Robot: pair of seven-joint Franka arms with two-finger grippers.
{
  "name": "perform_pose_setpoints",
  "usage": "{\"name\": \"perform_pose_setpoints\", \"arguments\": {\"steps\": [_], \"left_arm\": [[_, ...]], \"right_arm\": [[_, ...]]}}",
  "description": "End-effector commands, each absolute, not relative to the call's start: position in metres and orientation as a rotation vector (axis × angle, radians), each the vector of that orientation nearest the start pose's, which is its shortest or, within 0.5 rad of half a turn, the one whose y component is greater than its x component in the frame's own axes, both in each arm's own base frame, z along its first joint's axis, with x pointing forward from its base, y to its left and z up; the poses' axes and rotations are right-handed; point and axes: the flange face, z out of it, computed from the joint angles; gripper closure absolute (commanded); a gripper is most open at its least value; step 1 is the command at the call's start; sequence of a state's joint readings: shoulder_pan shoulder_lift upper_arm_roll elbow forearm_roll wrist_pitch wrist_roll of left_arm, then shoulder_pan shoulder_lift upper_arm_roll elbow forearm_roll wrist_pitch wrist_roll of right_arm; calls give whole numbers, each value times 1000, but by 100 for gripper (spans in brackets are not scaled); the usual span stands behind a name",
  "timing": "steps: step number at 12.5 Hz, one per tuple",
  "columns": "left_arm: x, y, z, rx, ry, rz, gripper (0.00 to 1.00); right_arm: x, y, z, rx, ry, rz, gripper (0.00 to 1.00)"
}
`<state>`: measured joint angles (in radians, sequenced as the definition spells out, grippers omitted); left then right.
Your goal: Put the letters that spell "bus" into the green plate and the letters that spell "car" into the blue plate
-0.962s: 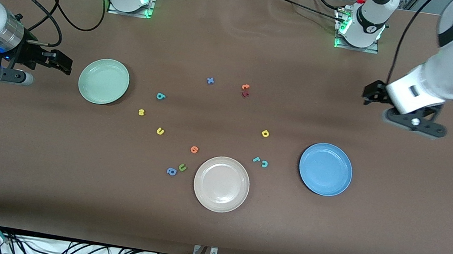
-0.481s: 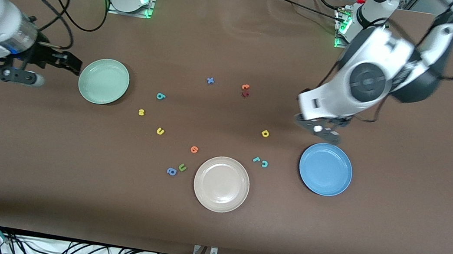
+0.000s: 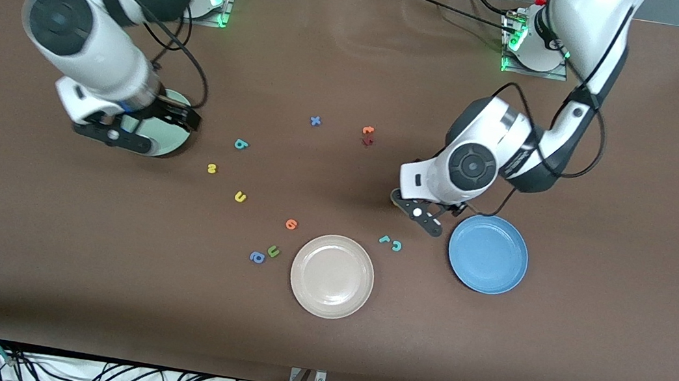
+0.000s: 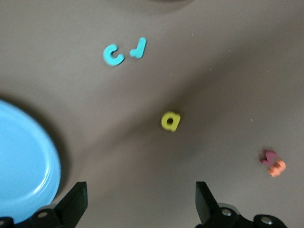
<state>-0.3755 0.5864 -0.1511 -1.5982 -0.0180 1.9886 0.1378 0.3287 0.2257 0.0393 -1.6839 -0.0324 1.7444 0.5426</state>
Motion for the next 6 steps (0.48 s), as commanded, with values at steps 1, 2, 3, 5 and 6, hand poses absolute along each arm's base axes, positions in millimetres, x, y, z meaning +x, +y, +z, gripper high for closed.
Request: {"name": "perform_pose_setpoints", "arguments": {"steps": [1,2,3,5,6], "left_arm": [[575,-356,245,-3014,1112,291,0],[568,-357,228,-3010,1120,289,0],[556,-368,207,-2985,1155,304,1],[558,-374,189,-2929,1216,202,3],[557,-377,180,-2921,1232,185,5]], "right_arm": [[552,218,398,-3207,298,238,1],[544,221,375,-3207,283,252,1],[536,220,351,-3202,282,253,1],[518,221,300,-3190,295,234,1],[512,225,282,-3188,282,236,2]]}}
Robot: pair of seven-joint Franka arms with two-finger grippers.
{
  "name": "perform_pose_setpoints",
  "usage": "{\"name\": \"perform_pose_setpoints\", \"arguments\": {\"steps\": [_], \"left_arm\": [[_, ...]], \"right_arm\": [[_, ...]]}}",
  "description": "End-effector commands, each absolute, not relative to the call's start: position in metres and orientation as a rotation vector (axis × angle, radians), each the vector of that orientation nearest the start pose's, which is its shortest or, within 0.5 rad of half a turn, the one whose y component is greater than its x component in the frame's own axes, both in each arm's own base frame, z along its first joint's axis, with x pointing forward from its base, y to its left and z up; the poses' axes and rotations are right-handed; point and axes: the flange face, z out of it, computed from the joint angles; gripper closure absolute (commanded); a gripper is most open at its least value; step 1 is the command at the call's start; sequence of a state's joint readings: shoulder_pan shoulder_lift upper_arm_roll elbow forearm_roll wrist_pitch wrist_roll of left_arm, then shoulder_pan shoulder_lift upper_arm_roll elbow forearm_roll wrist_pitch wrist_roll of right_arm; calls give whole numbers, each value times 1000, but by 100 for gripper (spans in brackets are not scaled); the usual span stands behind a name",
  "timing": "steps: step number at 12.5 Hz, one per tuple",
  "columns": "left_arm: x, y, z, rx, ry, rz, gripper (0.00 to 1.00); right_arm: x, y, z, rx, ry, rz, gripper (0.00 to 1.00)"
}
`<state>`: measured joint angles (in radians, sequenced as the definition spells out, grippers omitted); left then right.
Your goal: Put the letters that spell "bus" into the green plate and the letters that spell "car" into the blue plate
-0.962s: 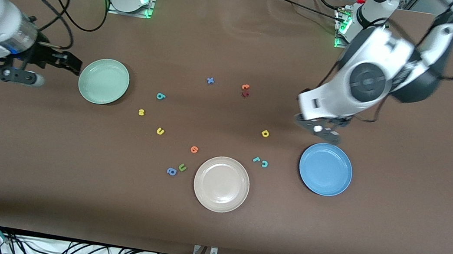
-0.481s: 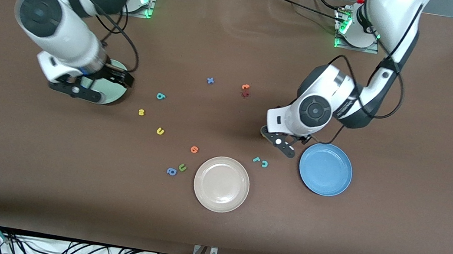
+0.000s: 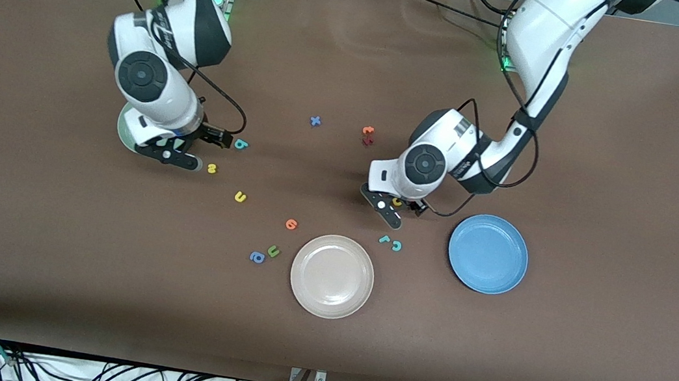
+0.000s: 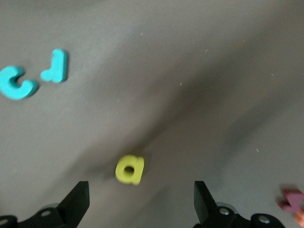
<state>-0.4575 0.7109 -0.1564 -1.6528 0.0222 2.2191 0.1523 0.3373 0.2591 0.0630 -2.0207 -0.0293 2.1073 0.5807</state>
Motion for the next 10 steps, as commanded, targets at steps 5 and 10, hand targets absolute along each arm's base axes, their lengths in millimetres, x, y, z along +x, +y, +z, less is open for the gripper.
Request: {"name": "perform_pose_setpoints", "arguments": {"steps": [5,10], "left_arm": [[555,-370,172,-2871,1304,195,28],[551,-375,170,-2862,1318,202,65]], "right_arm": [[492,237,213,-3168,286,227,4],[478,242,186,-3143,335,193,10]]}}
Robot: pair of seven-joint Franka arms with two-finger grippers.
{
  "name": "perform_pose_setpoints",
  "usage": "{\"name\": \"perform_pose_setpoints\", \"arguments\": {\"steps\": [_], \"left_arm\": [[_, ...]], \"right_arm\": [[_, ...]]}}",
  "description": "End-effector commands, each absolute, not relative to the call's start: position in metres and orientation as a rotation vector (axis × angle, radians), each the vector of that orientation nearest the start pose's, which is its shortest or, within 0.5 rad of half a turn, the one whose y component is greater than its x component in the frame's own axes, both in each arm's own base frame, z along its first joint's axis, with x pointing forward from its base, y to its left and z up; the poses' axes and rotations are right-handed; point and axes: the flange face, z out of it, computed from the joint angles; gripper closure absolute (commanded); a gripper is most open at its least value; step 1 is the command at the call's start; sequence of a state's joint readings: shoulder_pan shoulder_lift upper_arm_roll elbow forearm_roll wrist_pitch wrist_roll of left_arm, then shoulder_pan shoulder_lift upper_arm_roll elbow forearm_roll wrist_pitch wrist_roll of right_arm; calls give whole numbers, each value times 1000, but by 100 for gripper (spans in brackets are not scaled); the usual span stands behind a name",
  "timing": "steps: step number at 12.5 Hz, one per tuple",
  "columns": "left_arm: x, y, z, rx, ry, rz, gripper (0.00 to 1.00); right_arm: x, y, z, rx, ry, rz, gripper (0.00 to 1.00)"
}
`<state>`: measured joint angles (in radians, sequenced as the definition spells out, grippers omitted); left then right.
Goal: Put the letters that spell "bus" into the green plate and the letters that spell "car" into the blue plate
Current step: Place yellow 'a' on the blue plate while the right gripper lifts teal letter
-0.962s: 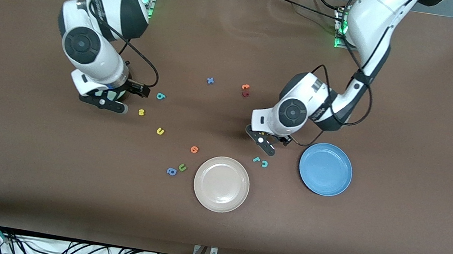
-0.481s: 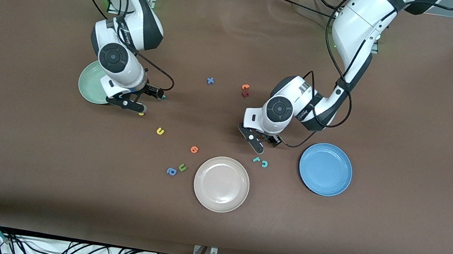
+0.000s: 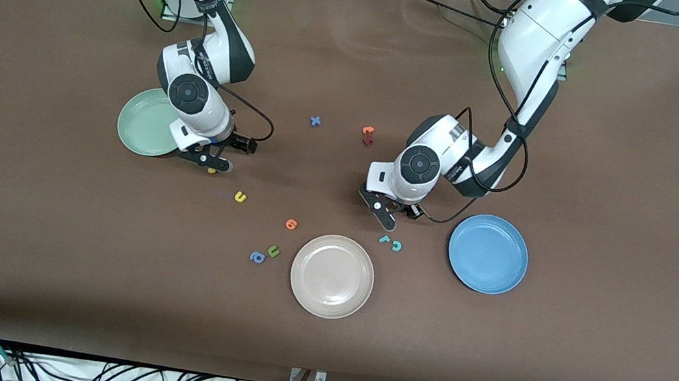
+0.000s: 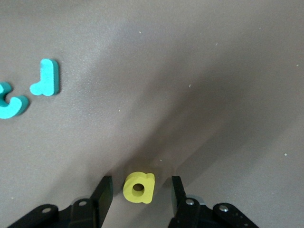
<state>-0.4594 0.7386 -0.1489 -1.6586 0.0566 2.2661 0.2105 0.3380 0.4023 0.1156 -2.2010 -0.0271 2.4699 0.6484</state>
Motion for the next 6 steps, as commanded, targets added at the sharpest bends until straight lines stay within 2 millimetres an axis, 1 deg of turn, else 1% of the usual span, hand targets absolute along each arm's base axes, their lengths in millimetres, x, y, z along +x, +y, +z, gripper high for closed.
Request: {"name": "perform_pose_setpoints", "arguments": {"steps": [1,2,3,4,5,6], "left_arm": [[551,-375,171,-2862,1318,200,79],[552,-374,173,-2863,1317,202,84],[554,-371,177,-2863,1309,211,84],[557,-369,187,-2851,1330,215,84],[561,-363,199,-2824,1375,230,83],[571,-345,217,-2821,1370,253,83]], "right_arm": [[477,243,183,-3145,333,200,19],[477,243,182,-3146,333,204,23],[476,242,178,-3149,332,215,27],[473,244,176,-3150,324,223,33],[472,243,176,-3150,327,225,36],[473,244,176,-3149,327,223,39]]}}
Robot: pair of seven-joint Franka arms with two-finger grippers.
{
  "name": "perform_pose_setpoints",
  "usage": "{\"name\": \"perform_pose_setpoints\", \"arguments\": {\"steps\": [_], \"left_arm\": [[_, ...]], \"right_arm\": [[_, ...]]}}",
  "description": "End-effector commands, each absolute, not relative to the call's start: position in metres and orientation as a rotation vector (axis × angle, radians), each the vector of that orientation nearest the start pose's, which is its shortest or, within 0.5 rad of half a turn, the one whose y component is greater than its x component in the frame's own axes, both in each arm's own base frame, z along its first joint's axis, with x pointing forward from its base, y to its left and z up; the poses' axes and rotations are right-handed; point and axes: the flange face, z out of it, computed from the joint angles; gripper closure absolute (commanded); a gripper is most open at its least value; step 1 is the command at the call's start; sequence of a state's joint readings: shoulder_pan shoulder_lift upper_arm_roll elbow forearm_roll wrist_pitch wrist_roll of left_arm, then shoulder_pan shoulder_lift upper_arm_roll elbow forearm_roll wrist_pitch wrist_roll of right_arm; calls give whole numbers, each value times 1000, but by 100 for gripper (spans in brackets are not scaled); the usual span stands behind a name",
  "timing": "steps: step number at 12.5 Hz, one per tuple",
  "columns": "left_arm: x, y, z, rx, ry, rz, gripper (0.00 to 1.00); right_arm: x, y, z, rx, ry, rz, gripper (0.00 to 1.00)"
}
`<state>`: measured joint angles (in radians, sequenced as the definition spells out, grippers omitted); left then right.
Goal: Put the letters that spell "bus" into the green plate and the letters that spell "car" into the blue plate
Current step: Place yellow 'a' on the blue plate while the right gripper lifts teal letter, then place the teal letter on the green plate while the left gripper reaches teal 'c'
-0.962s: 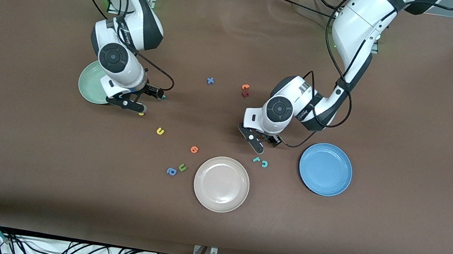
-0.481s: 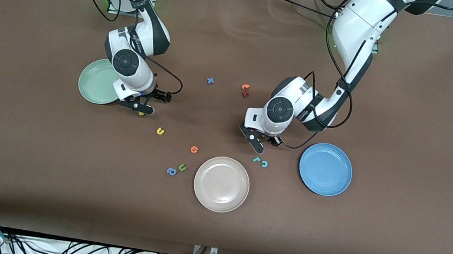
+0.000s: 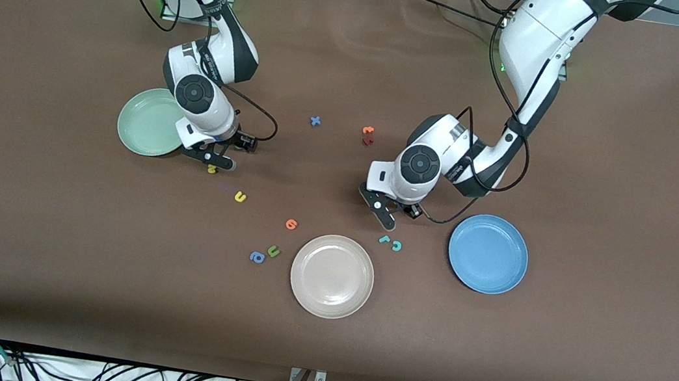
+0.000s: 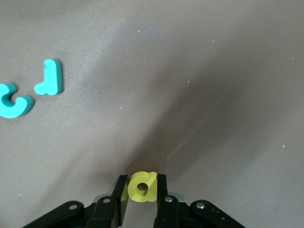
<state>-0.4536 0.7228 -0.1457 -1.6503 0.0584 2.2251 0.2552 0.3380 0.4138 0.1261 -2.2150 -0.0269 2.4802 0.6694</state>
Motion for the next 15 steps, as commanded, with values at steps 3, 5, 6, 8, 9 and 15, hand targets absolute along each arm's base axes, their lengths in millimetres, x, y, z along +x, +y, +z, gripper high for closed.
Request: {"name": "perform_pose_setpoints", "arguments": {"steps": [3,5,6,8,9,15], "left_arm": [[599,-284,253,-2813,1394,286,83],[630,-233,248,-2831,1394,271,83],[642,-213,246,-2836,1404,259,83],[649,-202,239,-2835,1416,261,76],[650,-199,236,-2833,1408,255,36],[641,-240,236,-2911,1231,237,0]], "right_arm": [[472,244,172,-3145,327,214,39],[472,245,170,-3144,325,217,40],[472,246,170,-3133,339,210,41],[472,247,167,-3122,355,213,42],[472,247,167,-3122,352,213,42],[471,247,167,-3127,336,223,84]]}}
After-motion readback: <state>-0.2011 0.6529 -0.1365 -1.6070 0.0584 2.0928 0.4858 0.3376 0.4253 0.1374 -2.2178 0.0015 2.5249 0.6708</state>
